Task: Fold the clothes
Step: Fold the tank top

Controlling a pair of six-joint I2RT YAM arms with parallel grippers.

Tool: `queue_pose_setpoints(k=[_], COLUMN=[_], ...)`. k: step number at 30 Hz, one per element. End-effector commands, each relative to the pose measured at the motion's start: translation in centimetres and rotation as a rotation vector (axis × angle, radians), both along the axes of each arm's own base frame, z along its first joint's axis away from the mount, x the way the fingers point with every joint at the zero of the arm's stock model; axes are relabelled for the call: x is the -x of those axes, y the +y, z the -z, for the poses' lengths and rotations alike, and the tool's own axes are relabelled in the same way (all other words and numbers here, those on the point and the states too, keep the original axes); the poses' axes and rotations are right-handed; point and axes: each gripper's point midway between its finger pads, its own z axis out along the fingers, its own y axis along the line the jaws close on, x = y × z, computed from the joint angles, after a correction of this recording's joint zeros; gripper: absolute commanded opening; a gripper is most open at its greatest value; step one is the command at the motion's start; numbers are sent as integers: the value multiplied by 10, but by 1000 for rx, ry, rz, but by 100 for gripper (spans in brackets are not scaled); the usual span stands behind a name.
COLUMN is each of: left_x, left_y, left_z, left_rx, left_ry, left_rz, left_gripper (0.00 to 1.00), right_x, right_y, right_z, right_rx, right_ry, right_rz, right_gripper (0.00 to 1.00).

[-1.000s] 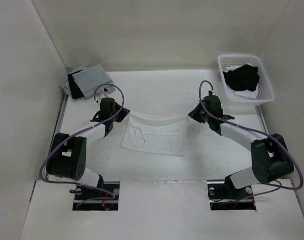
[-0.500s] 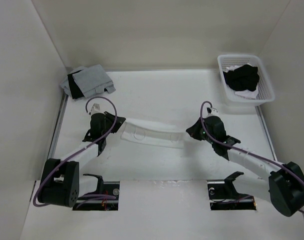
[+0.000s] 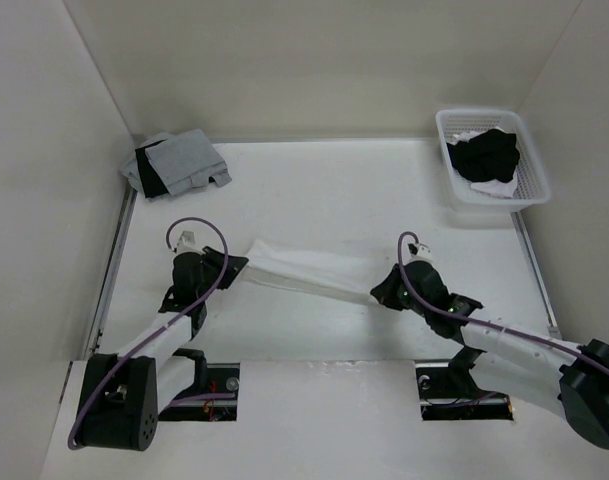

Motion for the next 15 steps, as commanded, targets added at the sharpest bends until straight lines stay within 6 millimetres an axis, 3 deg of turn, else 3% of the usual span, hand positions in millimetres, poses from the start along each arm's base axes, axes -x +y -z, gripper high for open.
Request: queue_pose_setpoints(k=[1,5,9,12,15], left_x=[8,15,20,18,13], left_y=[4,14,23,33,35], left_z=[2,13,18,7,-12], left_rx=[-11,-24,-25,-32,-50], left_ry=[-24,3,16,-23,-78], left_rz=[10,-15,-44,-80,-92], left_gripper=[6,11,27,28,27], right_x=[10,22,22,9,-3], right_y=[4,4,4,1,3], right_z=[12,24,11,-3,-2], right_rx=[3,17,-18,-58,-75], right_ry=[46,98,51,-7,-4], right_rz=[14,12,18,31,17], right_gripper=[1,6,30,42,46])
